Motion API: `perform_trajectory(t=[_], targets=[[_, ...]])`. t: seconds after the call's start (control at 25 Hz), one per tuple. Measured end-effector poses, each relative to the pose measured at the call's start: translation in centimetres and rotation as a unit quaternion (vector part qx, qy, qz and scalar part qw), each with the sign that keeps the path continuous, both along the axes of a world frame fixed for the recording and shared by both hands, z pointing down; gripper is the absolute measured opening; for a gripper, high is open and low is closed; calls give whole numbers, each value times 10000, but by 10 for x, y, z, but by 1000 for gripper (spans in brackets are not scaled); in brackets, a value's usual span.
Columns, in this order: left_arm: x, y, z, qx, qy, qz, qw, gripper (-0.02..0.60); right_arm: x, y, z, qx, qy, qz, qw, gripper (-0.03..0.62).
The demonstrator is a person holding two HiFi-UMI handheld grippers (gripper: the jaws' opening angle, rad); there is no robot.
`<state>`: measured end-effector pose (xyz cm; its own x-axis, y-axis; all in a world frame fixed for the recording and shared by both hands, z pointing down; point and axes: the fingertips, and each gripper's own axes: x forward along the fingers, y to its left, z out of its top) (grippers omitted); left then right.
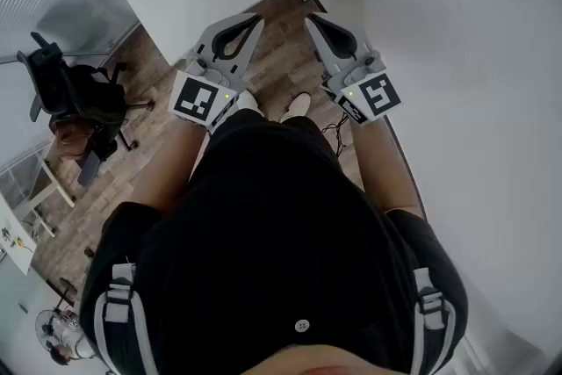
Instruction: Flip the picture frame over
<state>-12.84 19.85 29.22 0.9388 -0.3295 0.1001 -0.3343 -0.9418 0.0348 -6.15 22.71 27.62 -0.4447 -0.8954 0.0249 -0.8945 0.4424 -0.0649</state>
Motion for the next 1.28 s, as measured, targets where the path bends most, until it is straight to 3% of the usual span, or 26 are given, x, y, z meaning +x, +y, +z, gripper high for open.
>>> perform_trajectory(t=[0.32,0.72,1.0,1.08,1.28], targets=[[6,36,-2,37,238,-295,9993,8,1,24,-1,17,-419,-386,9984,-3],[11,52,0,-3,155,-578,9982,8,15,38,-4,8,-318,-506,9982,-2],[14,63,-2,-125,319,-597,9976,8,26,49,-4,26,-320,-388,9987,3],[13,67,-2,-102,295,-641,9975,8,29,52,-4,18,-349,-343,9988,92],[15,73,-3,-95,301,-704,9970,8,38,57,-4,10,-303,-262,9992,192]])
